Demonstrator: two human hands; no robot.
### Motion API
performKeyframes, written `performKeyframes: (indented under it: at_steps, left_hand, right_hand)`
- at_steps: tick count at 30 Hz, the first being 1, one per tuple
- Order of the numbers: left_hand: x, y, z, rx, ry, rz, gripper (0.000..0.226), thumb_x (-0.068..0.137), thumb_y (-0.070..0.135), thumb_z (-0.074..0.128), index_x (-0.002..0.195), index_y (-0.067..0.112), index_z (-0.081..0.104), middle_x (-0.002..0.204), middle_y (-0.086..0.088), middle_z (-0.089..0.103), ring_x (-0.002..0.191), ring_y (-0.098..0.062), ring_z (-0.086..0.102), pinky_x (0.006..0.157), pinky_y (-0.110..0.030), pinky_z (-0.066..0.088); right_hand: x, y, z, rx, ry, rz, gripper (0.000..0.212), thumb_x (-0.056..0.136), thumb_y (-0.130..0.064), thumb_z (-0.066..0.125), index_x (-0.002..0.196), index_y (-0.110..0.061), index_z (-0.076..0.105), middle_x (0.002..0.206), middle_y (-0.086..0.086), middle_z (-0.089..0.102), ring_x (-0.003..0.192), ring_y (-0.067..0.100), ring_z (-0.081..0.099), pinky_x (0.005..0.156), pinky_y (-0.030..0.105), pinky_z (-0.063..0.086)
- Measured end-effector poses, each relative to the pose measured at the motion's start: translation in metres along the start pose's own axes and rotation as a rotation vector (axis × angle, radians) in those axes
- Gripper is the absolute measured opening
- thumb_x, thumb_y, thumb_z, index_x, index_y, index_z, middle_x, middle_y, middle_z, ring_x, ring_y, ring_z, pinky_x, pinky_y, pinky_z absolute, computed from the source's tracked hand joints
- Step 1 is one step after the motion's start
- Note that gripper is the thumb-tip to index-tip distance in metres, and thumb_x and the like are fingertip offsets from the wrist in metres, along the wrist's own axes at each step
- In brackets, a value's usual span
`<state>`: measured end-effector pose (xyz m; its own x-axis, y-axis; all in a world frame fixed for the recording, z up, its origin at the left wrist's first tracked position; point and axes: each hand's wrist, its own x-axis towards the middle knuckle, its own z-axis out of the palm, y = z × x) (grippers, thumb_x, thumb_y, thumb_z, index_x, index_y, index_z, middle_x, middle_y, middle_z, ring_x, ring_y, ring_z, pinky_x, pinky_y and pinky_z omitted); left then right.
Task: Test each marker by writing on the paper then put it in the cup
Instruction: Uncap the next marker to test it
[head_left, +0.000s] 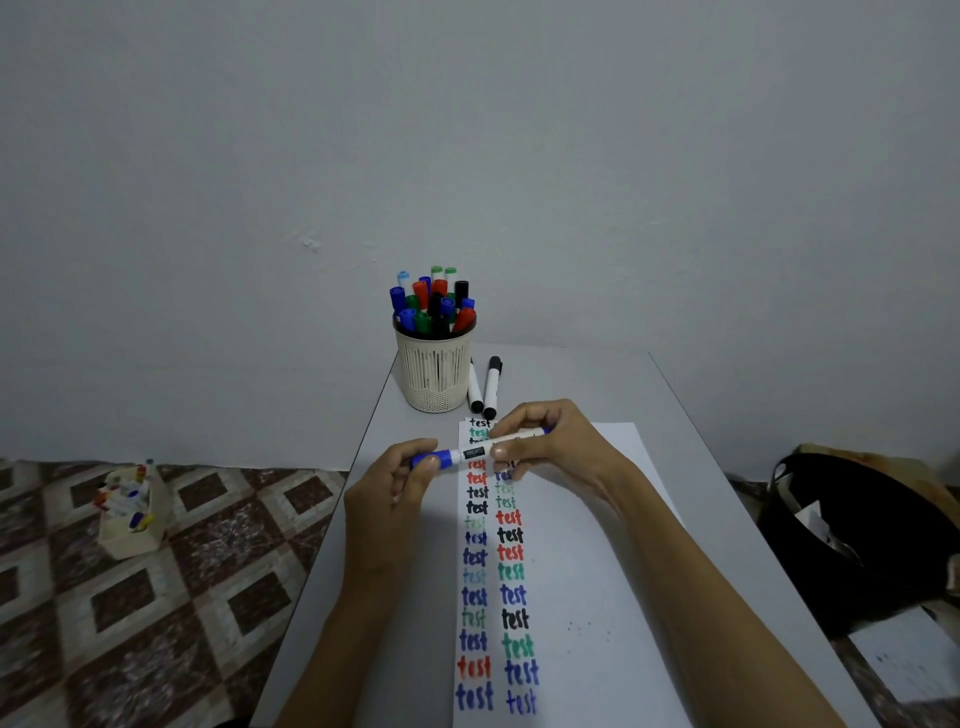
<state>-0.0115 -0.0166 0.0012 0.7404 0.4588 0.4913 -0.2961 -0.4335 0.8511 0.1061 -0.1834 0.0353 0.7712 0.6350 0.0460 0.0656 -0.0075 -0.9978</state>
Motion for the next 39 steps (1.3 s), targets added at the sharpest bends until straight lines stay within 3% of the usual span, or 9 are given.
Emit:
performKeyframes:
  at_steps: [8, 13, 18, 22, 24, 27, 31, 34, 39]
  left_hand:
    - [0.005, -0.011, -0.005, 0.108, -0.022, 0.065, 0.016, 0.081, 0.003, 0.065, 0.091, 0.014, 0.071, 0.080, 0.001, 0.069, 0.075, -0.003, 0.061, 0.063, -0.008, 0.046]
    - [0.007, -0.010, -0.005, 0.163, -0.032, 0.239, 0.012, 0.080, 0.008, 0.066, 0.091, 0.008, 0.071, 0.080, 0.003, 0.068, 0.075, -0.001, 0.060, 0.067, -0.007, 0.045]
    - [0.007, -0.008, -0.007, 0.161, -0.037, 0.265, 0.024, 0.083, 0.026, 0.054, 0.092, 0.011, 0.070, 0.083, 0.007, 0.066, 0.078, 0.002, 0.059, 0.071, -0.006, 0.044]
    - [0.009, -0.011, -0.004, 0.166, -0.006, 0.210, 0.013, 0.083, 0.013, 0.064, 0.093, 0.009, 0.070, 0.084, 0.003, 0.068, 0.078, -0.002, 0.060, 0.070, -0.006, 0.044]
    - [0.008, -0.011, -0.001, 0.164, 0.004, 0.172, 0.012, 0.082, 0.005, 0.066, 0.092, 0.008, 0.070, 0.085, 0.000, 0.069, 0.079, -0.003, 0.061, 0.069, -0.006, 0.045]
    - [0.006, -0.010, 0.001, 0.158, -0.004, 0.148, 0.014, 0.082, 0.006, 0.065, 0.094, 0.010, 0.069, 0.086, -0.002, 0.069, 0.081, 0.002, 0.060, 0.068, -0.005, 0.044]
    - [0.006, -0.009, 0.002, 0.101, -0.078, -0.010, 0.038, 0.086, 0.017, 0.062, 0.123, 0.020, 0.052, 0.096, 0.008, 0.062, 0.084, 0.008, 0.059, 0.068, -0.006, 0.045]
    - [0.005, -0.014, 0.007, 0.127, -0.207, -0.081, 0.053, 0.088, 0.031, 0.057, 0.136, 0.023, 0.038, 0.115, 0.011, 0.053, 0.100, -0.003, 0.054, 0.079, -0.014, 0.043]
    - [0.003, -0.020, 0.011, 0.406, -0.358, 0.155, 0.055, 0.081, 0.049, 0.038, 0.118, 0.015, 0.061, 0.118, 0.003, 0.061, 0.107, -0.013, 0.054, 0.092, -0.027, 0.041]
  right_hand:
    - [0.005, 0.009, 0.009, -0.086, -0.141, 0.043, 0.018, 0.081, -0.006, 0.073, 0.098, -0.001, 0.073, 0.076, 0.016, 0.071, 0.041, 0.013, 0.052, 0.039, 0.018, 0.035]
    - [0.006, 0.010, 0.006, -0.063, -0.176, 0.051, 0.018, 0.081, -0.011, 0.074, 0.095, 0.000, 0.073, 0.067, 0.013, 0.068, 0.036, 0.013, 0.048, 0.036, 0.019, 0.033]
    - [0.007, 0.013, 0.006, -0.057, -0.216, 0.054, 0.019, 0.081, -0.020, 0.075, 0.092, -0.005, 0.073, 0.066, 0.017, 0.065, 0.034, 0.013, 0.048, 0.034, 0.018, 0.032]
    - [0.010, 0.011, 0.011, -0.074, -0.168, 0.027, 0.014, 0.082, -0.008, 0.073, 0.094, 0.000, 0.073, 0.071, 0.012, 0.068, 0.050, 0.015, 0.057, 0.047, 0.021, 0.041]
    - [0.012, 0.006, 0.013, -0.239, -0.118, -0.070, 0.015, 0.077, -0.009, 0.078, 0.091, -0.004, 0.075, 0.075, 0.008, 0.067, 0.064, 0.015, 0.060, 0.060, 0.025, 0.047]
    - [0.015, 0.000, 0.020, -0.559, -0.124, -0.197, 0.024, 0.072, -0.019, 0.083, 0.095, -0.015, 0.077, 0.077, -0.009, 0.065, 0.070, 0.004, 0.057, 0.065, 0.017, 0.043]
    - [0.024, -0.011, 0.019, -0.891, -0.153, -0.209, 0.026, 0.078, -0.023, 0.078, 0.103, -0.019, 0.074, 0.089, -0.008, 0.065, 0.081, 0.010, 0.058, 0.074, 0.028, 0.050]
    - [0.032, -0.032, 0.004, -0.860, 0.044, -0.237, 0.023, 0.084, -0.012, 0.070, 0.106, -0.013, 0.069, 0.091, -0.003, 0.064, 0.079, 0.009, 0.058, 0.076, 0.028, 0.053]
    - [0.057, -0.073, -0.003, -0.476, 0.569, -0.599, 0.043, 0.087, -0.010, 0.067, 0.127, -0.018, 0.050, 0.084, 0.009, 0.064, 0.068, 0.019, 0.067, 0.061, 0.029, 0.059]
